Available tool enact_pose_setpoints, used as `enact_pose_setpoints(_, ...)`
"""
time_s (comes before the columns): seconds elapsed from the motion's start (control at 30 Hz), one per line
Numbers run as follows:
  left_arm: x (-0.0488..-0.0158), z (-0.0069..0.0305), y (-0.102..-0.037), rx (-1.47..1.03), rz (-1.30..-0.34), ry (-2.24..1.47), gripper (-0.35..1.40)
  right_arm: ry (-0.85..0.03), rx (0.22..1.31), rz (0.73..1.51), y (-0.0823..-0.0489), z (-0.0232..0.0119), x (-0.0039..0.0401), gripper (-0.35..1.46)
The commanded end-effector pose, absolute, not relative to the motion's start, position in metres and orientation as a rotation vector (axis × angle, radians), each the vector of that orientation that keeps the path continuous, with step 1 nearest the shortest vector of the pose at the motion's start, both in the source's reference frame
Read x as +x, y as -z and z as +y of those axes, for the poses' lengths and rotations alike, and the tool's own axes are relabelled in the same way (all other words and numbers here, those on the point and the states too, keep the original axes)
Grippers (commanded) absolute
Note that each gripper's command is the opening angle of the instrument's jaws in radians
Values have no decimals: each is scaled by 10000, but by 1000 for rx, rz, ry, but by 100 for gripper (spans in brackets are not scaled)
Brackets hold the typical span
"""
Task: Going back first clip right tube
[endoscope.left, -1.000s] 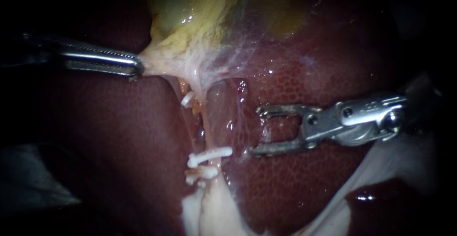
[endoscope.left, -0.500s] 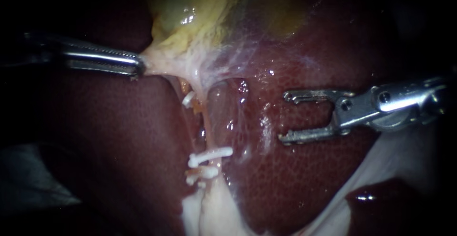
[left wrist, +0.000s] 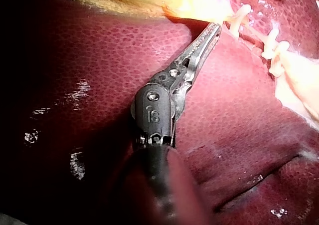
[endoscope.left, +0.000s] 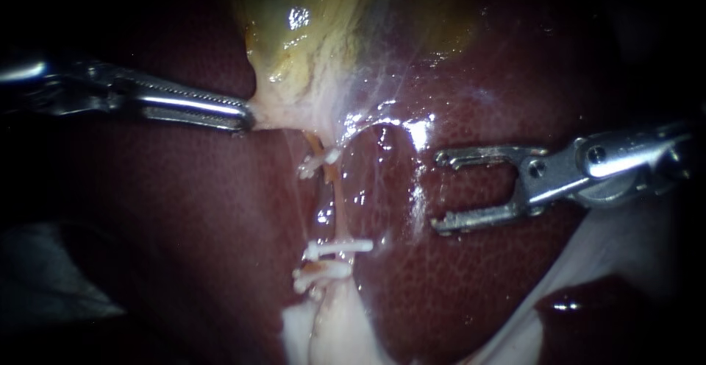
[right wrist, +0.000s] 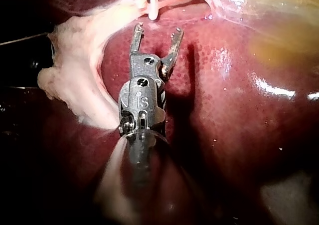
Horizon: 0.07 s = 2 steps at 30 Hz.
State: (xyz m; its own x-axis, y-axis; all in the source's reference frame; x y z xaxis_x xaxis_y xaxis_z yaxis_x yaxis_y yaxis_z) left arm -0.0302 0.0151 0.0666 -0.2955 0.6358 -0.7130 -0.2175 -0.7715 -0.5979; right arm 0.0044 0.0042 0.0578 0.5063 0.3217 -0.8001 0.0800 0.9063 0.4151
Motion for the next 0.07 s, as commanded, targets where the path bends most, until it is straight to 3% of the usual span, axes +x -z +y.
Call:
enact_pose_setpoints(0.03, -302, 150, -664, -1417, -534, -2097, -35, -151, 432, 1038, -577, 43, 45, 50)
enact_pose_setpoints(0.07, -301, 151, -664, -1417, -535, -2097, -35, -150, 434, 1039, -577, 43, 45, 50)
